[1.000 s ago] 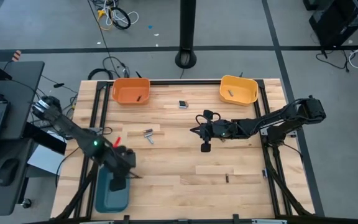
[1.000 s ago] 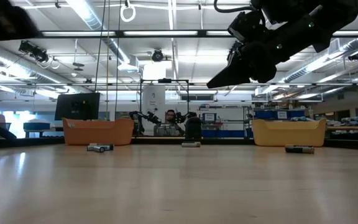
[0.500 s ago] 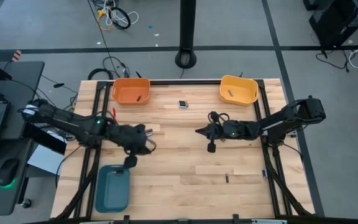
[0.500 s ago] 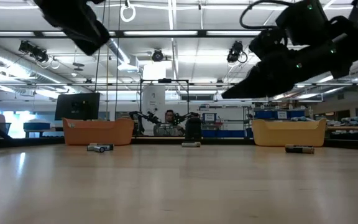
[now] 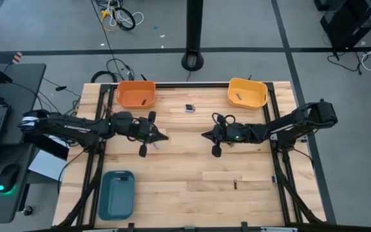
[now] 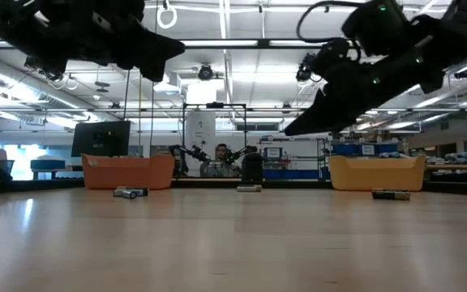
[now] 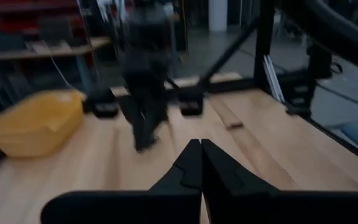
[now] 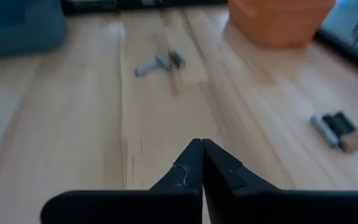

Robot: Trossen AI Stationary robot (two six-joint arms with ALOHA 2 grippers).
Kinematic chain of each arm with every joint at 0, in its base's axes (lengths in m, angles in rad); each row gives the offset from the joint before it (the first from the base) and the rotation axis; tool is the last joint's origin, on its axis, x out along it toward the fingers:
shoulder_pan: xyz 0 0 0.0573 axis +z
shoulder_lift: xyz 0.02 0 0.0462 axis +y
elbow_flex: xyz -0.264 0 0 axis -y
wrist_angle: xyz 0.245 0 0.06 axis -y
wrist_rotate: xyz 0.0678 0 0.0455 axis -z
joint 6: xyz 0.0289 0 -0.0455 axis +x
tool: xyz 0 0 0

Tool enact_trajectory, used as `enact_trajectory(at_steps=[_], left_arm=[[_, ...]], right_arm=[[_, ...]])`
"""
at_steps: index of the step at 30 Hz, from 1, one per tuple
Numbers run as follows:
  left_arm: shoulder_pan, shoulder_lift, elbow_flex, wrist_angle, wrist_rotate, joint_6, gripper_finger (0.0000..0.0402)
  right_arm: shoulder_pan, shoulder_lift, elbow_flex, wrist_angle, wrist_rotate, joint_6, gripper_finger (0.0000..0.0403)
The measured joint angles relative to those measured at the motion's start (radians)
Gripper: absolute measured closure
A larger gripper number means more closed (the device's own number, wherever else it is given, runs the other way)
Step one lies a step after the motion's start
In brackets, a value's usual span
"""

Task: Sort batteries
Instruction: Put the small gray battery into the yellow bin

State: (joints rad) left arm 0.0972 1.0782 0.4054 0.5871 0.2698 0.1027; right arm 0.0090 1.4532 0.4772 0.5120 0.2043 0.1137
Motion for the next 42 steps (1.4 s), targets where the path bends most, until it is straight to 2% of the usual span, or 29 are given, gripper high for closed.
enact_trajectory(at_steps=[7, 11, 16, 21, 25, 29, 35, 42], left_arm=[[0.039, 0.0, -0.054, 0.085, -0.003, 0.009, 0.0397], [0.046, 0.0, -0.065, 0.091, -0.013, 0.036, 0.0396], [0.047, 0.0, -0.067, 0.074, -0.033, 0.036, 0.0396], [0.047, 0.018, -0.068, 0.061, -0.034, 0.028, 0.0396], [0.047, 0.041, -0.068, 0.064, -0.035, 0.027, 0.0396], [0.047, 0.067, -0.068, 0.076, -0.037, 0.025, 0.0396], [0.047, 0.107, -0.068, 0.075, -0.065, 0.023, 0.0396], [0.047, 0.13, -0.068, 0.098, -0.065, 0.017, 0.0396]], right_arm=[[0.034, 0.0, 0.265, -0.71, 0.0, 0.145, 0.0377], [0.055, 0.0, 0.351, -0.911, -0.001, 0.188, 0.0376], [0.057, 0.0, 0.365, -0.991, -0.062, 0.262, 0.038], [0.057, 0.0, 0.365, -1.052, -0.063, 0.313, 0.0366], [0.057, 0.0, 0.366, -1.166, -0.065, 0.35, 0.0349], [0.057, 0.0, 0.363, -1.284, -0.068, 0.382, 0.0358], [0.055, 0.0, 0.333, -1.308, -0.09, 0.407, 0.0394], [0.041, 0.0, 0.292, -1.302, -0.091, 0.464, 0.0363]])
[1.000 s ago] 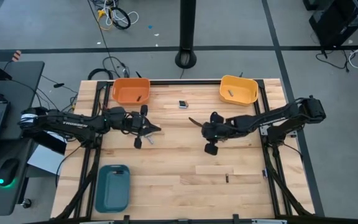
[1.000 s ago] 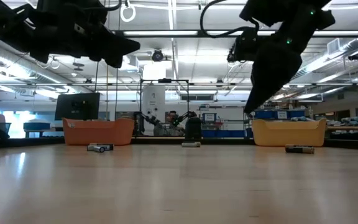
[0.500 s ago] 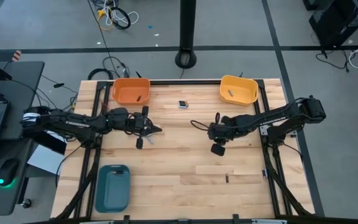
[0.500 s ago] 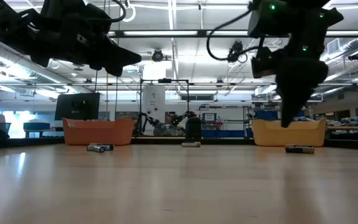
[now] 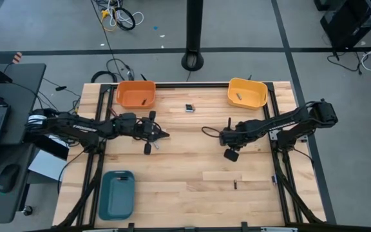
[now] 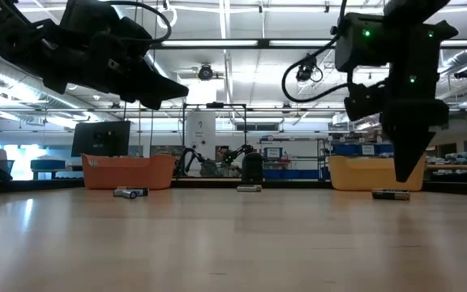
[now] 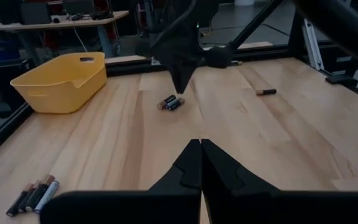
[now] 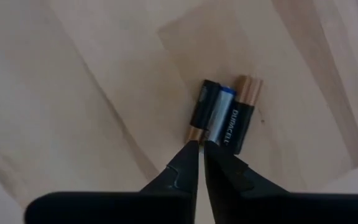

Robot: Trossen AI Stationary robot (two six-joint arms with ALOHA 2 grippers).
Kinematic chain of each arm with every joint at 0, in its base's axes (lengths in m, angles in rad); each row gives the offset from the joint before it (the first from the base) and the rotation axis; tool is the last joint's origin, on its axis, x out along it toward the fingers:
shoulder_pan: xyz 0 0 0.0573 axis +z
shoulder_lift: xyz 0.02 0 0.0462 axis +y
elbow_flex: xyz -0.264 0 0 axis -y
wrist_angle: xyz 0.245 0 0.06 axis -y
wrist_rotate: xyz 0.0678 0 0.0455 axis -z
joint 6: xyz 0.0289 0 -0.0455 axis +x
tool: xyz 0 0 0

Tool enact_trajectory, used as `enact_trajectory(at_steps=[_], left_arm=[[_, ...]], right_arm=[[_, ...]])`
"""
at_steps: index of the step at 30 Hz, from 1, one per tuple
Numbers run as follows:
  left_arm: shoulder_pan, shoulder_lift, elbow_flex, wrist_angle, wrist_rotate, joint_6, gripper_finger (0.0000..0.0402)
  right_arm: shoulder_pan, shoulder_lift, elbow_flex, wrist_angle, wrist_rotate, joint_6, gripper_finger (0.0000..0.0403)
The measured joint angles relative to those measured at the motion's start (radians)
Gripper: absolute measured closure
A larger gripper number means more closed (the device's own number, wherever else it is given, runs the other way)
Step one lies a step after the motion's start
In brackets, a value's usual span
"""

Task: Sort batteries
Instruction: Put the small gray battery into the yellow bin

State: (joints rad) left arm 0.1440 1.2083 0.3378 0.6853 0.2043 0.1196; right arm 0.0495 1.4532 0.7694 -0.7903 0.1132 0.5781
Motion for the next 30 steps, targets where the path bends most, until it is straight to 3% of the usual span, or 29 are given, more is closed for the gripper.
enact_trajectory(at_steps=[23, 30], left_arm=[[0.0, 0.0, 0.0, 0.004, 0.001, -0.001, 0.0396], [0.0, 0.0, 0.0, 0.004, 0.001, -0.001, 0.0396]], right_arm=[[-0.013, 0.0, -0.031, 0.036, -0.001, -0.005, 0.0344], [-0.013, 0.0, -0.031, 0.032, -0.011, -0.005, 0.0389]])
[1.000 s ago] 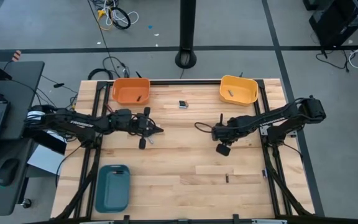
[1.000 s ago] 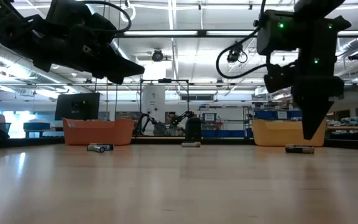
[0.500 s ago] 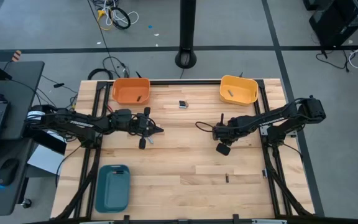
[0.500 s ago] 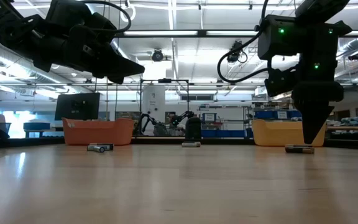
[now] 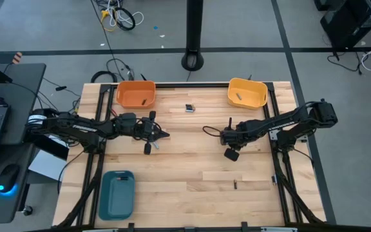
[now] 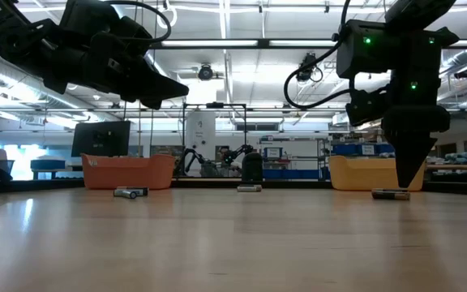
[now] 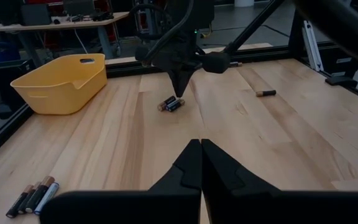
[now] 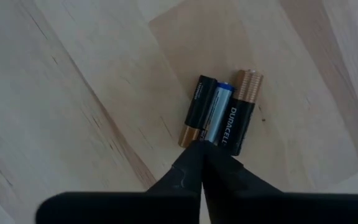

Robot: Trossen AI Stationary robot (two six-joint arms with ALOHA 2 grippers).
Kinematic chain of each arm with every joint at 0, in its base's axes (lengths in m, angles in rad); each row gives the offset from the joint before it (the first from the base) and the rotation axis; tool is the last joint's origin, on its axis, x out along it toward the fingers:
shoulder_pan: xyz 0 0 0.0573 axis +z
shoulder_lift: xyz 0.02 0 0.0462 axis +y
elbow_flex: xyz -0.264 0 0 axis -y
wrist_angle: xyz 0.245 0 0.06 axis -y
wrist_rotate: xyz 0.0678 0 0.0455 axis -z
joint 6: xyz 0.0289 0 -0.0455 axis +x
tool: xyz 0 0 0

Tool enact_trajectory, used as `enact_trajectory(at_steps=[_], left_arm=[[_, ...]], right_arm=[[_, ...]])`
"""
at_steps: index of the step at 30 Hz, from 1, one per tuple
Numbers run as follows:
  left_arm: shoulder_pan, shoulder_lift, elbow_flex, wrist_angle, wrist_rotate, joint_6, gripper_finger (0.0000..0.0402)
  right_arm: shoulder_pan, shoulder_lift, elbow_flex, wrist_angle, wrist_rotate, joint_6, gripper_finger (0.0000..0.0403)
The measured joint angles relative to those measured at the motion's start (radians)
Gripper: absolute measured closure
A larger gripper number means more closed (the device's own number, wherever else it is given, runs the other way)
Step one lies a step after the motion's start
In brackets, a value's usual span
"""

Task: Sort batteries
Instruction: Put the small gray battery into the yellow bin

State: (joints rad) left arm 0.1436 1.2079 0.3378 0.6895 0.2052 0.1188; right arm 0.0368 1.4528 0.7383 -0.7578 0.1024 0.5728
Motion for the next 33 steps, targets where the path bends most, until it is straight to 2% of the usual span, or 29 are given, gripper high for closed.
enact_trajectory(at_steps=[9, 14, 23, 33], left_arm=[[0.0, 0.0, 0.0, -0.002, 0.0, 0.0, 0.0396], [0.0, 0.0, 0.0, -0.003, 0.0, 0.0, 0.0396], [0.0, 0.0, 0.0, -0.004, 0.0, 0.0, 0.0396], [-0.001, 0.0, 0.0, -0.019, 0.001, 0.0, 0.0396]], right_arm=[[0.0, 0.0, 0.0, 0.001, 0.002, 0.0, 0.0388], [0.0, 0.0, -0.001, 0.013, 0.058, 0.0, 0.0396], [-0.017, 0.002, -0.001, 0.024, 0.061, -0.003, 0.0369], [-0.071, 0.002, -0.002, 0.074, 0.034, -0.072, 0.0391]])
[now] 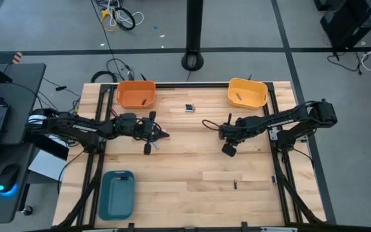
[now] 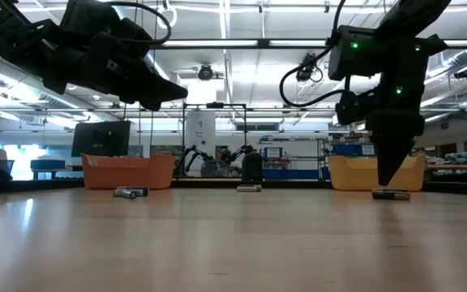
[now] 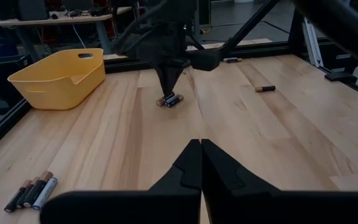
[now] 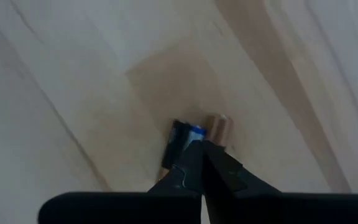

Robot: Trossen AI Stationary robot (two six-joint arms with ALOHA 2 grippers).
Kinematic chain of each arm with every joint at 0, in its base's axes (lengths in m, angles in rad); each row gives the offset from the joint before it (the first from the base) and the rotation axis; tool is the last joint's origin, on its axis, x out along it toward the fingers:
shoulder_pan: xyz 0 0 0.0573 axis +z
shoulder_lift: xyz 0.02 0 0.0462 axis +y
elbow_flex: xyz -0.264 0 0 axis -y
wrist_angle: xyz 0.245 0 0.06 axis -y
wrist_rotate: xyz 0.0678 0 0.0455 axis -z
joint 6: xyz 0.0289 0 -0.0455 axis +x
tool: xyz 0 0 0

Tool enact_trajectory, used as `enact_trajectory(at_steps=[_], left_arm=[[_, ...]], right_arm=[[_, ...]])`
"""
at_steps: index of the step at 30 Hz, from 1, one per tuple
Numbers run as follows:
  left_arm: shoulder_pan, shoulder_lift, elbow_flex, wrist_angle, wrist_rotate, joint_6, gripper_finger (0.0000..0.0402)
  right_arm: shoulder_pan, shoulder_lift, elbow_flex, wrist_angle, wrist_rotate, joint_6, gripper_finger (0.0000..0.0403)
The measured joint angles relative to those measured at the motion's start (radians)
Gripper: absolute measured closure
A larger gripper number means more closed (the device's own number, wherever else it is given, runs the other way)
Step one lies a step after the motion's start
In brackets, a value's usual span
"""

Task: Sort batteries
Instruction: Put the small gray battery into the yellow bin

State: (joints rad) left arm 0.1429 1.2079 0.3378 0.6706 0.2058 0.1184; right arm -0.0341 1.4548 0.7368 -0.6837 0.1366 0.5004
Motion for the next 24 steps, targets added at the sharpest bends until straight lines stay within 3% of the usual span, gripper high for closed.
enact_trajectory(at_steps=[10, 24], left_arm=[[0.0, 0.0, 0.0, -0.007, 0.0, 0.0, 0.0396], [0.0, 0.0, 0.0, -0.007, 0.0, 0.0, 0.0396]], right_arm=[[0.0, -0.003, -0.054, 0.039, -0.012, 0.032, 0.0352], [0.001, -0.003, -0.085, 0.114, -0.025, 0.048, 0.0348]])
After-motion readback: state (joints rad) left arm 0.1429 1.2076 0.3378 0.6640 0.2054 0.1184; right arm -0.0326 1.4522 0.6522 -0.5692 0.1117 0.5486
